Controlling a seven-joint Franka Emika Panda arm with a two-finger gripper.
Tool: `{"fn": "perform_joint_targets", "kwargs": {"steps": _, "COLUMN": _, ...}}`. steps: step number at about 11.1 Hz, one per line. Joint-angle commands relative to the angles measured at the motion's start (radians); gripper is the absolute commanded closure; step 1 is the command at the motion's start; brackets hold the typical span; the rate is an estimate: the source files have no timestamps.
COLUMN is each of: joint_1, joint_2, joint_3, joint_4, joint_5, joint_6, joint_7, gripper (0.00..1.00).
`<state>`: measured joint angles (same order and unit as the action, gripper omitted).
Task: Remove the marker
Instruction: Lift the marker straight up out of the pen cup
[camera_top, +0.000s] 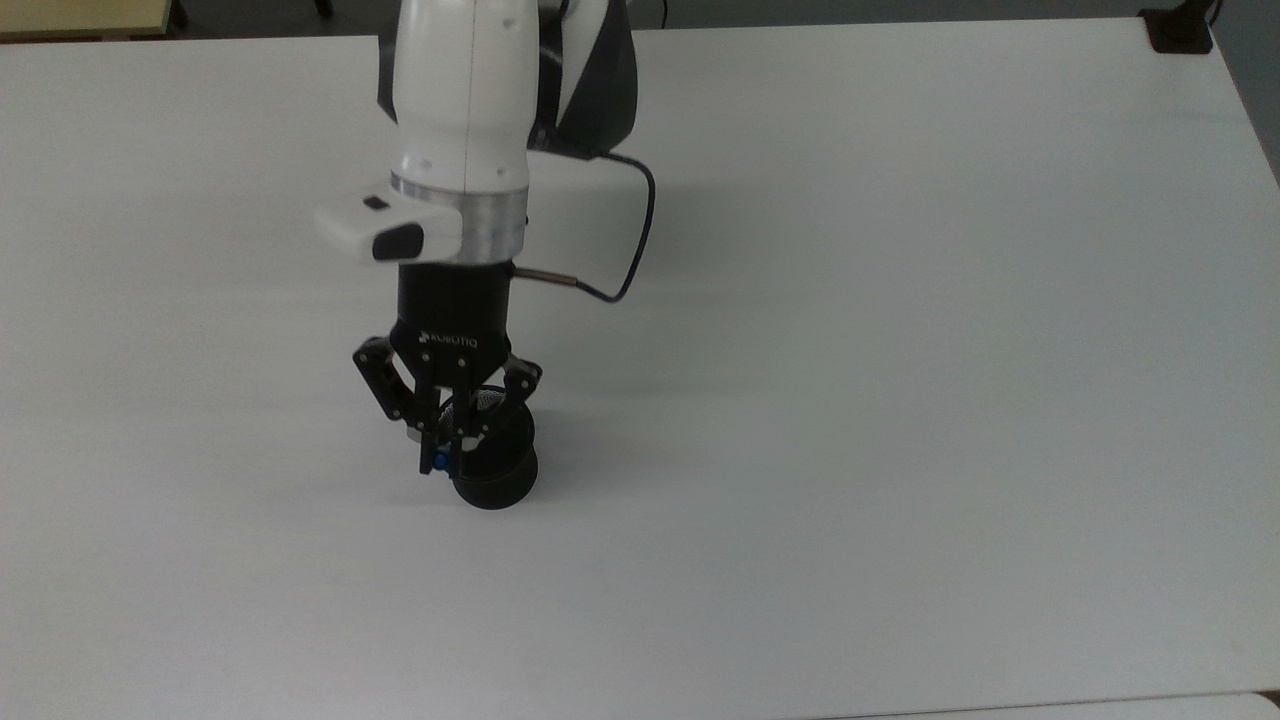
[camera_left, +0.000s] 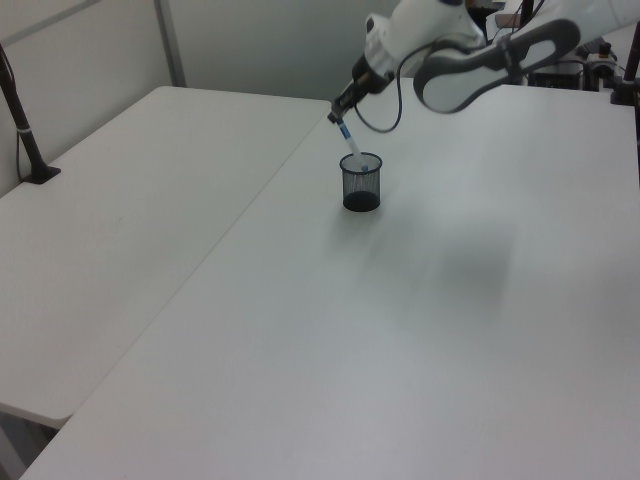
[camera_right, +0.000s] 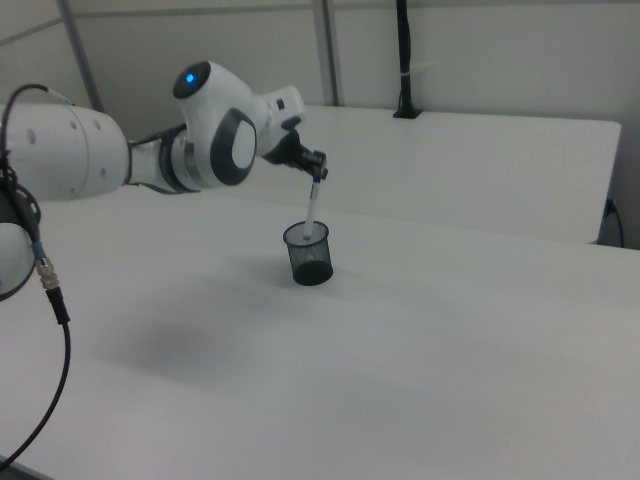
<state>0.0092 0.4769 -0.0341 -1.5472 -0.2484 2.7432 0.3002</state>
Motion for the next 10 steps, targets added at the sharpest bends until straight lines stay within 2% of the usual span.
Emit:
{"fn": "perform_joint_targets", "kwargs": {"steps": 1, "joint_1": 0.011, "joint_2": -0.139, "joint_3": 0.003, "joint_4": 0.001, "joint_5": -0.006, "joint_6": -0.138, "joint_7": 0.028, "gripper": 0.98}}
{"fn": "perform_joint_targets", "kwargs": {"steps": 3, "joint_1": 0.027, "joint_2": -0.150, "joint_3": 0.011, "joint_4": 0.004, "joint_5": 0.018, "joint_6": -0.192, "joint_7": 0.028, "gripper": 0.97}}
{"fn": "perform_joint_targets", "kwargs": {"steps": 5, "joint_1": 0.086, "joint_2": -0.142, "joint_3": 0.020, "joint_4": -0.004, "joint_5": 0.037, "joint_6": -0.232, "joint_7": 0.028, "gripper": 0.97}}
{"fn": "perform_joint_targets", "kwargs": {"steps": 8, "joint_1": 0.142, "joint_2": -0.142, "joint_3": 0.020, "joint_4": -0.005, "joint_5": 0.133, "joint_6": -0.387, "joint_7": 0.020, "gripper": 0.97}}
{"fn": "perform_joint_targets", "kwargs": {"steps": 10, "joint_1": 0.187, "joint_2": -0.118, "joint_3": 0.020, "joint_4": -0.007, "joint_5": 0.135, "joint_6": -0.456, "joint_7": 0.010, "gripper": 0.95}}
